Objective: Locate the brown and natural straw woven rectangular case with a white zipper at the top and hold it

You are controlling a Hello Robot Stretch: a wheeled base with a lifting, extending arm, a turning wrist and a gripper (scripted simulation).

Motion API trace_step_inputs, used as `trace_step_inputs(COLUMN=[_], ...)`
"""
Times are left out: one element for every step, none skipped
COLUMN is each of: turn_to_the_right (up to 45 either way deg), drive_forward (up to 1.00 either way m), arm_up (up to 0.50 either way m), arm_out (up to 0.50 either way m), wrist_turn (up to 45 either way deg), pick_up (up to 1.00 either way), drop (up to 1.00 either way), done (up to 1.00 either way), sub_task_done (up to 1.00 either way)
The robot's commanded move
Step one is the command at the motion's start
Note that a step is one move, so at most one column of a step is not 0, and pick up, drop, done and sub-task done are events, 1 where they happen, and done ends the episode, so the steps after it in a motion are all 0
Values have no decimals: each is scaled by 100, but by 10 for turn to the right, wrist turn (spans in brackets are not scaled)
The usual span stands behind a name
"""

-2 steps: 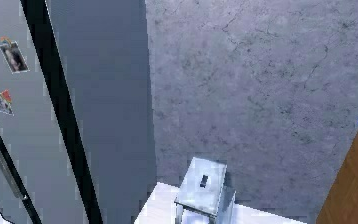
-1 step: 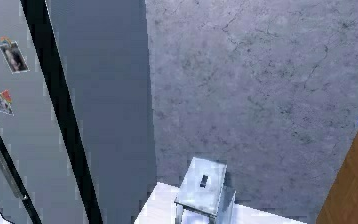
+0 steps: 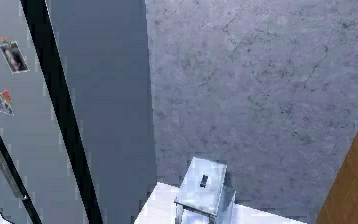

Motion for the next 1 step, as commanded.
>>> trace_step_inputs(turn_to_the_right=[0], drive_forward=[0], arm_up=[0], arm_out=[0], wrist_turn=[450], pick_up=[0], drop=[0], done=[0], sub_task_done=[0])
